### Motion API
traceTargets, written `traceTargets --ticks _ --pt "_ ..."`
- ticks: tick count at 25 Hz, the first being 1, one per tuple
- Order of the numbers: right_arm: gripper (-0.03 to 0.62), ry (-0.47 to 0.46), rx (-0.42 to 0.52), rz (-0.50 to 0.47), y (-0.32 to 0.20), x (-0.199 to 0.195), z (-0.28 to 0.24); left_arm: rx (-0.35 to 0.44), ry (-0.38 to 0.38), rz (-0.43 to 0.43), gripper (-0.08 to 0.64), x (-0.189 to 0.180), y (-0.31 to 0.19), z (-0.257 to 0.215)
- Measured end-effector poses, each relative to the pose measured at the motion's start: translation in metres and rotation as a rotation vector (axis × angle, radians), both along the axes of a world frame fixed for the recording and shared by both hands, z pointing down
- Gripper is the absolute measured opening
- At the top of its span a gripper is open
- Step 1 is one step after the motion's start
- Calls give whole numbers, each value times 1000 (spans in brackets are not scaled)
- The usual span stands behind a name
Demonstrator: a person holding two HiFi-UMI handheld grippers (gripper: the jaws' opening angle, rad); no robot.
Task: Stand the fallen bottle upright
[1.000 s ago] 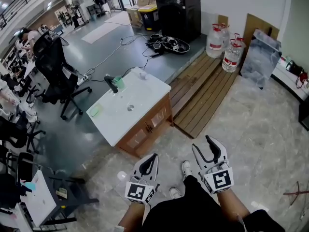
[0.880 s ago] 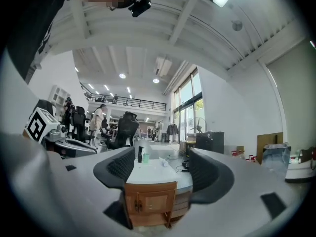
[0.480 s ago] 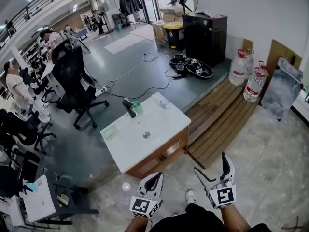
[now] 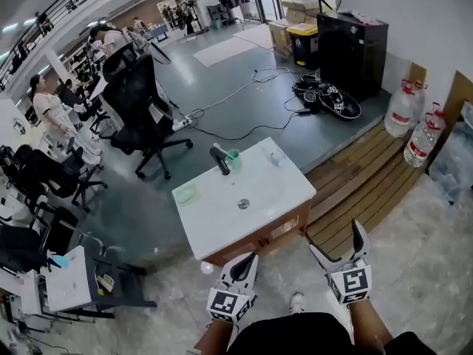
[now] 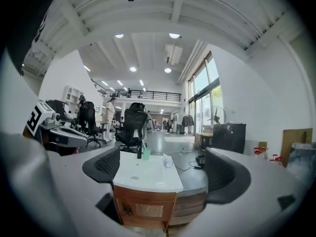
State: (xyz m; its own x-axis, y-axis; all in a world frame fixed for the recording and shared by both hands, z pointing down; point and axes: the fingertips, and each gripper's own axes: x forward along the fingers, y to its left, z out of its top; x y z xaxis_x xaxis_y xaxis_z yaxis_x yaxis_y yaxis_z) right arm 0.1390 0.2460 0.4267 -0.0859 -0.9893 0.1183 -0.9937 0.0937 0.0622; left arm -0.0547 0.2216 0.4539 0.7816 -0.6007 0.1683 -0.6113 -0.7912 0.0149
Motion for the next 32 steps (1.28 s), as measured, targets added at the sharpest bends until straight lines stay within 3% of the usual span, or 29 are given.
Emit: traceTargets --ticks 10,17,32 --pt "538 -17 -8 -93 -71 15 9 -9 -2 -94 21 16 -48 1" --pt "537 -2 -48 -126 -146 9 20 -39 15 -169 21 -4 -117 19" --pt "537 24 -170 -152 -344 -41 29 -55 32 -194 21 -66 -296 11"
